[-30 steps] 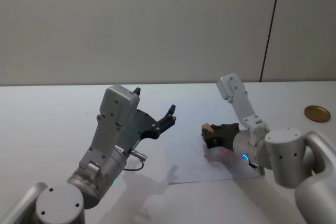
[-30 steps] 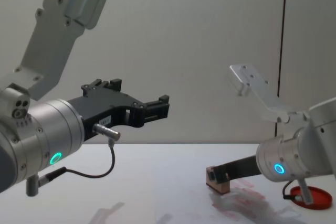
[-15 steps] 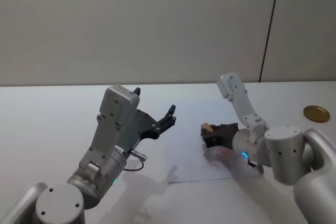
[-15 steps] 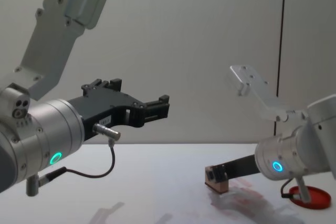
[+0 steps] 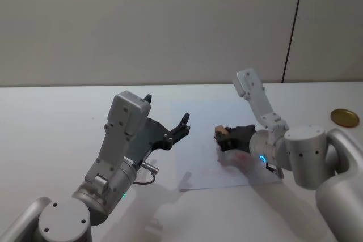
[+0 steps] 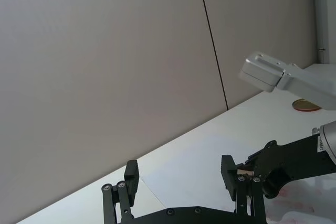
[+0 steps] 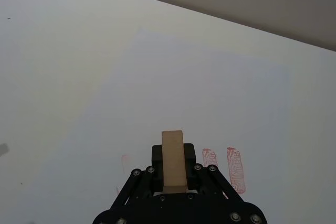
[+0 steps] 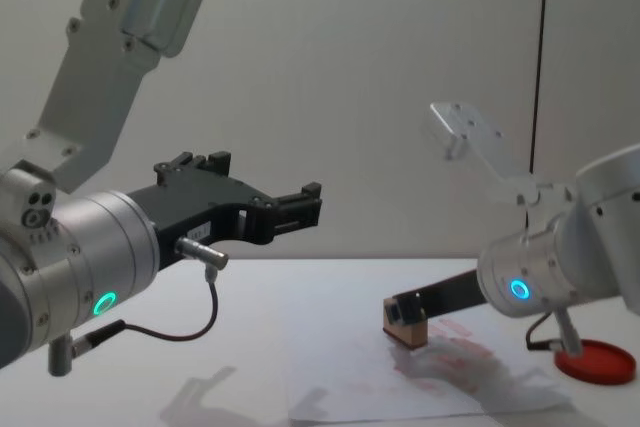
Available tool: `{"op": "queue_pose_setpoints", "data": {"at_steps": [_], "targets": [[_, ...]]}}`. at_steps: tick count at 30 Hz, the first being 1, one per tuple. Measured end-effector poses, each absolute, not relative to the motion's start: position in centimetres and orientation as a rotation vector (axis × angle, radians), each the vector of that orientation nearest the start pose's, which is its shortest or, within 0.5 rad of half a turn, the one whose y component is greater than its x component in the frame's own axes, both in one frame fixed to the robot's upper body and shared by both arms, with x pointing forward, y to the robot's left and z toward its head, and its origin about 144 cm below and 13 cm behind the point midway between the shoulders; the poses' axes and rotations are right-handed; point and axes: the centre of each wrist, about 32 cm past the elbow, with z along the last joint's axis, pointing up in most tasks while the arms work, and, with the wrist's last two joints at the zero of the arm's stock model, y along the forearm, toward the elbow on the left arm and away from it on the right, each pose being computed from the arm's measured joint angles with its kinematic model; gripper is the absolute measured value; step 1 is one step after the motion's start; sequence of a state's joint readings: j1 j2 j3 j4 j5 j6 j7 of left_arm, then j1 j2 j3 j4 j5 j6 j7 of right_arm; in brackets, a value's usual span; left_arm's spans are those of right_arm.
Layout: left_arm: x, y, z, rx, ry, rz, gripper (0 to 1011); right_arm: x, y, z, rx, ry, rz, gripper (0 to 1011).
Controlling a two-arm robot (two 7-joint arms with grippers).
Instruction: Use the one hand to pick up the stamp and affix it onto the A4 paper.
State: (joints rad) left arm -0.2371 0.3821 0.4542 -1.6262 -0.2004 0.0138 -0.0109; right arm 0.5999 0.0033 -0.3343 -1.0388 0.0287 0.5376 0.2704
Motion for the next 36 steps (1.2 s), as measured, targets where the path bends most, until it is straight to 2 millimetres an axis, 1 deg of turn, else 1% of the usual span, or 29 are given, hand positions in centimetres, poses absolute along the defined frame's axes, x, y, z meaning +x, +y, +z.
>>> {"op": "queue_pose_setpoints", "data": {"at_steps": [3, 4, 11, 14, 19, 24, 27, 36], "targets": [[49.2, 19.8, 120.4, 0.061, -0.268, 1.124, 993, 60.7, -13.7, 121.4, -0.467, 0.235, -1.037, 216], [49.2, 19.8, 120.4, 0.061, -0.268, 1.124, 993, 60.7, -13.7, 122.1, -0.449, 0.221, -1.038, 216], [49.2, 19.8, 120.4, 0.061, -0.268, 1.124, 993, 60.2, -13.8, 124.5, -0.383, 0.179, -1.041, 216], [49.2, 19.8, 120.4, 0.061, -0.268, 1.124, 993, 59.4, -14.0, 125.9, -0.345, 0.157, -1.046, 216], [49.2, 19.8, 120.4, 0.061, -0.268, 1.124, 993, 58.4, -14.5, 127.0, -0.308, 0.142, -1.057, 216], [49.2, 19.8, 120.4, 0.061, -0.268, 1.124, 993, 57.2, -15.5, 127.6, -0.279, 0.134, -1.085, 217], [49.2, 19.8, 120.4, 0.061, -0.268, 1.124, 993, 56.7, -16.0, 127.5, -0.273, 0.136, -1.1, 216], [49.2, 19.8, 120.4, 0.061, -0.268, 1.124, 993, 54.9, -18.6, 126.3, -0.272, 0.157, -1.175, 214]]}}
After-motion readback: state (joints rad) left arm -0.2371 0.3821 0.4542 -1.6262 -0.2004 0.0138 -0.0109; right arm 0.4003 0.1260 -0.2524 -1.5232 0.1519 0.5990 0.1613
